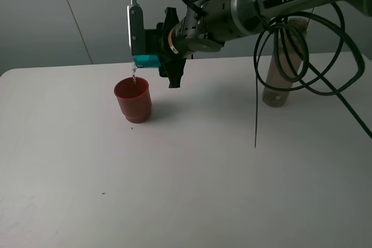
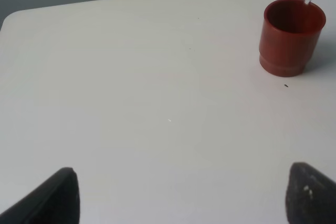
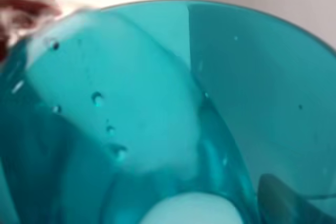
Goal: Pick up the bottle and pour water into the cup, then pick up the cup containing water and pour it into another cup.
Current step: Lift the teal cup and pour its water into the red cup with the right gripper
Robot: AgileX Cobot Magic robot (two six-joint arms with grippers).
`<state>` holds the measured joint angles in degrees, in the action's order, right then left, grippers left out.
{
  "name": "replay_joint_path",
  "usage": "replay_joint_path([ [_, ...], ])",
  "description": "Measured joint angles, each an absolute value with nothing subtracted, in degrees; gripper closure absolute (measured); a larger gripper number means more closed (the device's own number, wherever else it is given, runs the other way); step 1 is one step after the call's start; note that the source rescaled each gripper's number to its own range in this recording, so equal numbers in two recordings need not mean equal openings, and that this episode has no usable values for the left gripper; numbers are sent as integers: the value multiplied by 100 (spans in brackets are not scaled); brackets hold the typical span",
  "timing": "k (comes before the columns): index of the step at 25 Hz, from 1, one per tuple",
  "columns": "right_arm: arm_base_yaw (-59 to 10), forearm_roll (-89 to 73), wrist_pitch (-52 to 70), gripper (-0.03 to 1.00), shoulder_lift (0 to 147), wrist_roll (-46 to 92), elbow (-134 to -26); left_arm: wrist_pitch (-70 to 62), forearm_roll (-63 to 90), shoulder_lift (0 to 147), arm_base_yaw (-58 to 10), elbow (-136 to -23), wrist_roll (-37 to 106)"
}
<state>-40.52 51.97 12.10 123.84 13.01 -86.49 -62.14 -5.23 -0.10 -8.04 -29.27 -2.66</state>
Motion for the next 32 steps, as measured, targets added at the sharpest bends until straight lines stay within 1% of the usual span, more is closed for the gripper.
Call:
replay_joint_path([
  [7, -4052, 5811, 1200, 92, 12384, 1301, -8649, -6214, -523, -10, -804, -2927, -266],
  [26, -3998, 6536, 1174, 92, 12479, 1293, -8660, -6214, -523, -10, -804, -2927, -266],
  [32, -3998, 6810, 1210, 92, 12479, 1293, -8892, -6214, -523, -10, -804, -2927, -266],
])
